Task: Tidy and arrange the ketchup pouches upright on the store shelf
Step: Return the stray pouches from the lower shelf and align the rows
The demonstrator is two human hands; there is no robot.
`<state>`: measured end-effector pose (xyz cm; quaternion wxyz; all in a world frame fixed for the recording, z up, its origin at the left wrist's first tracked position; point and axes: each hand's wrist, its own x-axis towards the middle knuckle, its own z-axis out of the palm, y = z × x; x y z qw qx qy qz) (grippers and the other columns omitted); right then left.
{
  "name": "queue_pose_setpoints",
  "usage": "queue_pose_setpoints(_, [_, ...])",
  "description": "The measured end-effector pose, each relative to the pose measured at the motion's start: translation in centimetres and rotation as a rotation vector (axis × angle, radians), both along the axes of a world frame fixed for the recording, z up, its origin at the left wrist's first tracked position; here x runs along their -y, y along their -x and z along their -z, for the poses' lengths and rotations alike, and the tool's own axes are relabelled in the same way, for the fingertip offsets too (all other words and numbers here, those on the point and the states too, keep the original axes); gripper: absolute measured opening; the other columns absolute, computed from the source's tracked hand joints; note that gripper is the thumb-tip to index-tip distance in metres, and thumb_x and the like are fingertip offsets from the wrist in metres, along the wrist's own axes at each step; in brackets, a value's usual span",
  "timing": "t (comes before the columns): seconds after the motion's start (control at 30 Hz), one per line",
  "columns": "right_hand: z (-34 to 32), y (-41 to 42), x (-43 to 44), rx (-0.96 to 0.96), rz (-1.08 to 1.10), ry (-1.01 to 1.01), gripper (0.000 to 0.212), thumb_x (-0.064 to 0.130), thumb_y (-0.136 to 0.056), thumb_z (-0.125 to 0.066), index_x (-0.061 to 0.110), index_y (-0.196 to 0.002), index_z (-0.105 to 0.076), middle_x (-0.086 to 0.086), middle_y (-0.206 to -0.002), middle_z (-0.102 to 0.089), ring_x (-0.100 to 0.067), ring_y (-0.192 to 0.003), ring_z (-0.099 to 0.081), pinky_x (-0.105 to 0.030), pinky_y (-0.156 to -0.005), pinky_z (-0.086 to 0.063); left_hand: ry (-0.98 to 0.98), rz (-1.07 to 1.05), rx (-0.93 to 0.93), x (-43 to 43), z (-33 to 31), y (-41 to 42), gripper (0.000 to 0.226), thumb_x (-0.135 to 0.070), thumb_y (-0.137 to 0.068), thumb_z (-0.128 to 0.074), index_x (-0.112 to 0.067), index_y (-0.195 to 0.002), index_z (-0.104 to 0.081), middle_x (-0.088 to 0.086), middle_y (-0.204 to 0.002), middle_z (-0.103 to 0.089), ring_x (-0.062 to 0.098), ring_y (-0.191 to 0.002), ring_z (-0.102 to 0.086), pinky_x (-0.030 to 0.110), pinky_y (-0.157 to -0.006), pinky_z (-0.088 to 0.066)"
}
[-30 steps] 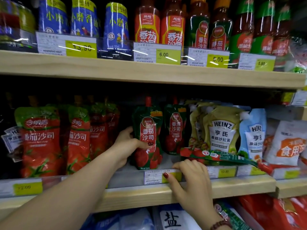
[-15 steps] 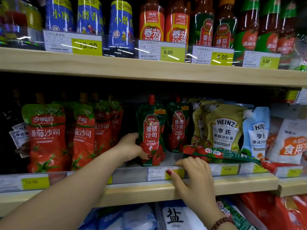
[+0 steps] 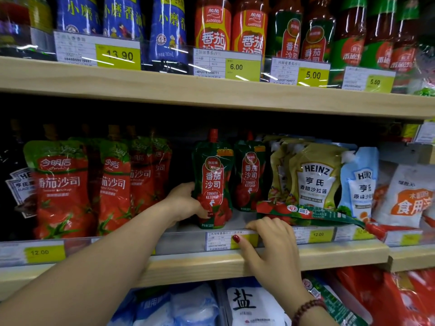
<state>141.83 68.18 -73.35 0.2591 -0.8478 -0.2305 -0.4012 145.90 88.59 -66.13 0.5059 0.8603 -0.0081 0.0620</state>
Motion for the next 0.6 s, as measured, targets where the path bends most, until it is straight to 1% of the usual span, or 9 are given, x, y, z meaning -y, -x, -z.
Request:
queue_pose_setpoints(0.07, [0.0, 0.0, 0.0, -0.013, -0.002, 0.006, 0.019, 0.044, -0.082, -0.057, 0.025, -0.081, -0.056, 0.016, -0.073, -0.046, -0.008, -0.072, -0.043, -0.024, -0.074, -0.031, -0.035, -0.002, -0.013, 0.0, -0.1, 0.1, 0.064, 0.005, -0.060, -0.079, -0.015, -0.116, -0.056, 0.007, -0.115, -0.063, 0.022, -0.103, -0.058, 0.035, -0.091, -0.049])
queue_pose_setpoints(0.13, [-0.1, 0.1, 0.0, -0.024, -0.005, 0.009, 0.018, 0.043, -0.082, -0.058, 0.025, -0.082, -0.056, 0.016, -0.074, -0.047, -0.009, -0.073, -0.044, -0.024, -0.075, -0.032, -0.066, -0.025, -0.023, -0.1, -0.1, 0.3, 0.068, 0.001, -0.060, -0.081, -0.015, -0.120, -0.054, 0.006, -0.114, -0.063, 0.022, -0.104, -0.058, 0.037, -0.092, -0.049])
queue_pose_setpoints(0.23, [-0.3, 0.3, 0.1, -0.032, -0.012, 0.014, 0.018, 0.042, -0.083, -0.058, 0.024, -0.083, -0.056, 0.017, -0.075, -0.044, -0.008, -0.074, -0.041, -0.022, -0.076, -0.029, -0.106, -0.113, -0.015, -0.5, -0.2, 0.8, 0.078, -0.005, -0.058, -0.084, -0.009, -0.128, -0.050, 0.005, -0.104, -0.061, 0.023, -0.096, -0.061, 0.032, -0.080, -0.053])
queue_pose_setpoints(0.27, [-0.3, 0.3, 0.1, -0.035, -0.015, 0.015, 0.018, 0.041, -0.083, -0.059, 0.024, -0.083, -0.056, 0.017, -0.076, -0.044, -0.007, -0.075, -0.041, -0.023, -0.076, -0.029, -0.121, -0.156, -0.013, -0.8, -0.4, 0.9, 0.079, -0.008, -0.056, -0.086, -0.006, -0.127, -0.051, 0.007, -0.105, -0.062, 0.024, -0.094, -0.063, 0.031, -0.077, -0.054])
queue_pose_setpoints(0.3, [-0.4, 0.4, 0.1, -0.040, -0.018, 0.015, 0.017, 0.040, -0.083, -0.060, 0.024, -0.084, -0.056, 0.017, -0.077, -0.045, -0.008, -0.076, -0.041, -0.023, -0.076, -0.030, -0.134, -0.200, -0.009, -1.0, -0.5, 1.2, 0.077, -0.010, -0.055, -0.087, -0.005, -0.124, -0.053, 0.010, -0.107, -0.063, 0.026, -0.093, -0.063, 0.033, -0.078, -0.055])
queue_pose_setpoints(0.4, [-0.8, 0.7, 0.1, -0.066, -0.007, 0.055, 0.018, 0.041, -0.083, -0.061, 0.023, -0.087, -0.057, 0.015, -0.079, -0.046, -0.009, -0.078, -0.041, -0.025, -0.079, -0.032, -0.176, -0.271, 0.029, -1.0, -1.2, 2.6, 0.059, -0.018, -0.053, -0.088, -0.007, -0.106, -0.064, 0.012, -0.103, -0.068, 0.026, -0.093, -0.064, 0.037, -0.084, -0.055])
queue_pose_setpoints(0.5, [-1.4, 1.1, 0.5, -0.114, -0.021, 0.143, 0.022, 0.042, -0.084, -0.059, 0.023, -0.096, -0.059, 0.015, -0.084, -0.046, -0.010, -0.083, -0.043, -0.025, -0.083, -0.032, -0.136, -0.257, 0.108, 0.0, -1.5, 4.3, 0.034, -0.019, -0.057, -0.086, -0.015, -0.085, -0.067, 0.007, -0.091, -0.069, 0.020, -0.084, -0.065, 0.035, -0.077, -0.057])
queue_pose_setpoints(0.53, [-1.7, 1.3, 0.7, -0.125, -0.041, 0.151, 0.024, 0.041, -0.084, -0.059, 0.023, -0.099, -0.060, 0.015, -0.085, -0.045, -0.009, -0.085, -0.043, -0.025, -0.084, -0.033, -0.095, -0.238, 0.129, 0.5, -1.6, 4.9, 0.029, -0.019, -0.059, -0.085, -0.018, -0.082, -0.067, 0.005, -0.090, -0.068, 0.017, -0.083, -0.064, 0.035, -0.075, -0.058])
queue_pose_setpoints(0.6, [-2.5, 1.8, 1.1, -0.122, -0.072, 0.144, 0.026, 0.039, -0.084, -0.061, 0.021, -0.103, -0.061, 0.013, -0.086, -0.048, -0.010, -0.086, -0.044, -0.029, -0.083, -0.040, -0.020, -0.190, 0.151, 1.8, -1.7, 6.0, 0.026, -0.017, -0.062, -0.083, -0.020, -0.082, -0.067, 0.002, -0.092, -0.067, 0.016, -0.086, -0.064, 0.036, -0.078, -0.057])
